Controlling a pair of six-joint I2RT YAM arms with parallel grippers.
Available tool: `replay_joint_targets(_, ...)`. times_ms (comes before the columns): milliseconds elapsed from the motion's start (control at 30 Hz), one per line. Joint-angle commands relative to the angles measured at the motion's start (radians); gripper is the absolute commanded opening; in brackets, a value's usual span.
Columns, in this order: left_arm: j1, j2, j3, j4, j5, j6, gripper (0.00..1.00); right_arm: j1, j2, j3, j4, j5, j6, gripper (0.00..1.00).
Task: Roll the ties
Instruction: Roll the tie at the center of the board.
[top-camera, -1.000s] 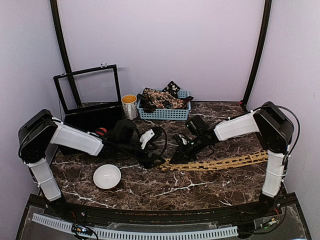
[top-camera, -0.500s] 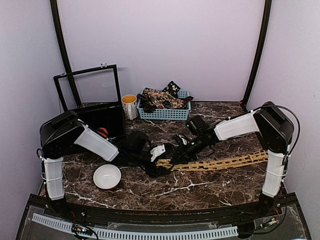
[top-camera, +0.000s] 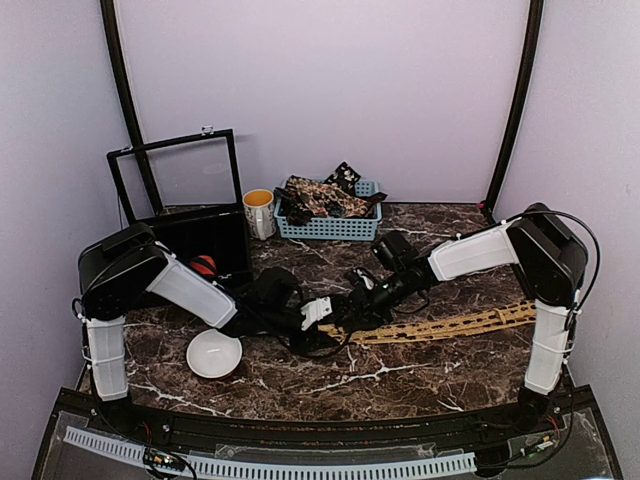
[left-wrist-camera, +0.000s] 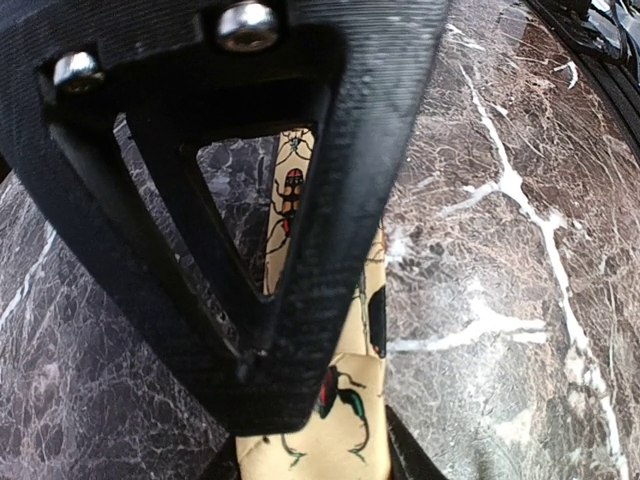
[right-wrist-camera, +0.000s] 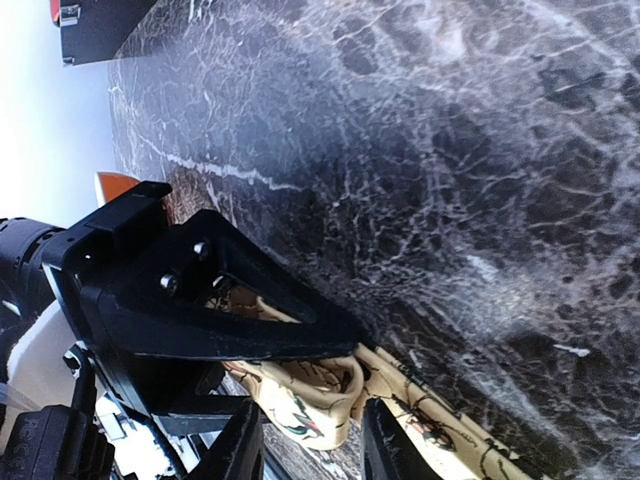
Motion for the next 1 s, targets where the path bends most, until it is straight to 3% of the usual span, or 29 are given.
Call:
replay_joint_targets(0, 0.000, -0.024, -0.026, -0.046, -0.036, -0.014, 0.34, 0.020, 0.001, 0.023, 0.034, -0.025, 0.018, 0.33)
replay_joint_targets(300, 0.000, -0.027, -0.031, -0.049, -0.030, -0.042, 0.34, 0.035, -0.005, 0.004, 0.000, -0.007, 0.005, 0.39)
replay_joint_targets(367, 0.000, -0.030, -0.035, -0.047, -0.032, -0.048, 0.34, 0.035, 0.002, -0.004, 0.007, -0.006, 0.009, 0.31)
replay_joint_targets(533, 0.001, -0.038, -0.047, -0.039, -0.040, -0.051, 0.35, 0.032, 0.022, 0.025, -0.041, 0.046, -0.018, 0.01)
replay_joint_targets(967, 0.030, -0.108, -0.115, 0.013, 0.006, -0.038, 0.58, 0.030, 0.047, 0.045, -0.137, 0.139, -0.084, 0.00)
